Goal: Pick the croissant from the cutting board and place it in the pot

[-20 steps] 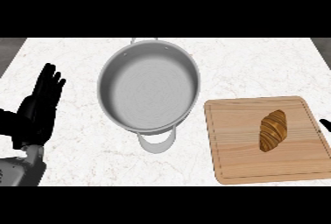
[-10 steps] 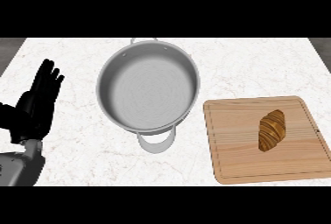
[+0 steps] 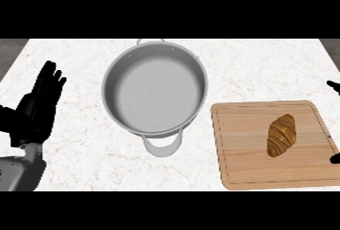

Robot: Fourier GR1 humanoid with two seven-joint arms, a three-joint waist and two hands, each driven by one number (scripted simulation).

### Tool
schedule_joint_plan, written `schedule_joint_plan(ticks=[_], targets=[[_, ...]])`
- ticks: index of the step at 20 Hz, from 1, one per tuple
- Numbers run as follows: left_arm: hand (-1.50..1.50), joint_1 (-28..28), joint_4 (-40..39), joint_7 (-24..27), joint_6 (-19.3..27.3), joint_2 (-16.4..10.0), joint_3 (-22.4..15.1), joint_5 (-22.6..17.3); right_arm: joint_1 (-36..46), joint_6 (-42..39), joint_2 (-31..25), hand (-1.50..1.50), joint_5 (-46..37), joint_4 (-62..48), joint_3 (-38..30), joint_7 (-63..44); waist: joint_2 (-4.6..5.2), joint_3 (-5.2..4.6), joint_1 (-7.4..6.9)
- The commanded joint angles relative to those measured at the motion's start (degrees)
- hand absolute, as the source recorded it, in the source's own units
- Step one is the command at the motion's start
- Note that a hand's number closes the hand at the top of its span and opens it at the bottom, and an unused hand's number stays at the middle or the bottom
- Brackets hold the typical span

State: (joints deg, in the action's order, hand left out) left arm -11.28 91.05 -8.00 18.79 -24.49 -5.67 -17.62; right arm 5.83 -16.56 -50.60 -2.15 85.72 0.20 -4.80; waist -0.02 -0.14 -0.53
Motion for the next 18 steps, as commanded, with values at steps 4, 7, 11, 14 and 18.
schedule_joint_plan(ticks=[4,7,11,14,18], targets=[[0.0,-1.3,5.5,-5.6,2.3,1.2,0.0,2.6,5.7,-5.4,4.1,-1.5,-1.4,5.2,4.6,-15.7,-0.06,0.13,0.09],[0.0,-0.8,1.7,-4.0,-1.1,2.6,2.8,3.1,3.9,-6.1,8.2,-1.5,-3.9,6.4,2.7,-16.1,-0.01,0.13,0.51],[0.0,0.4,2.4,-3.6,-3.3,3.3,4.1,4.6,3.9,-5.1,13.6,-1.5,-8.8,5.6,3.3,-15.7,0.0,0.14,0.47],[0.0,0.6,-0.1,0.2,-1.7,7.1,1.6,6.7,4.8,-6.5,12.9,-1.5,-10.9,4.9,4.7,-19.9,0.05,0.13,0.51],[0.0,-1.9,-1.2,-1.8,-4.4,5.2,5.7,5.7,0.8,-3.9,15.0,-1.5,-16.5,3.5,3.8,-16.7,0.02,0.15,0.65]])
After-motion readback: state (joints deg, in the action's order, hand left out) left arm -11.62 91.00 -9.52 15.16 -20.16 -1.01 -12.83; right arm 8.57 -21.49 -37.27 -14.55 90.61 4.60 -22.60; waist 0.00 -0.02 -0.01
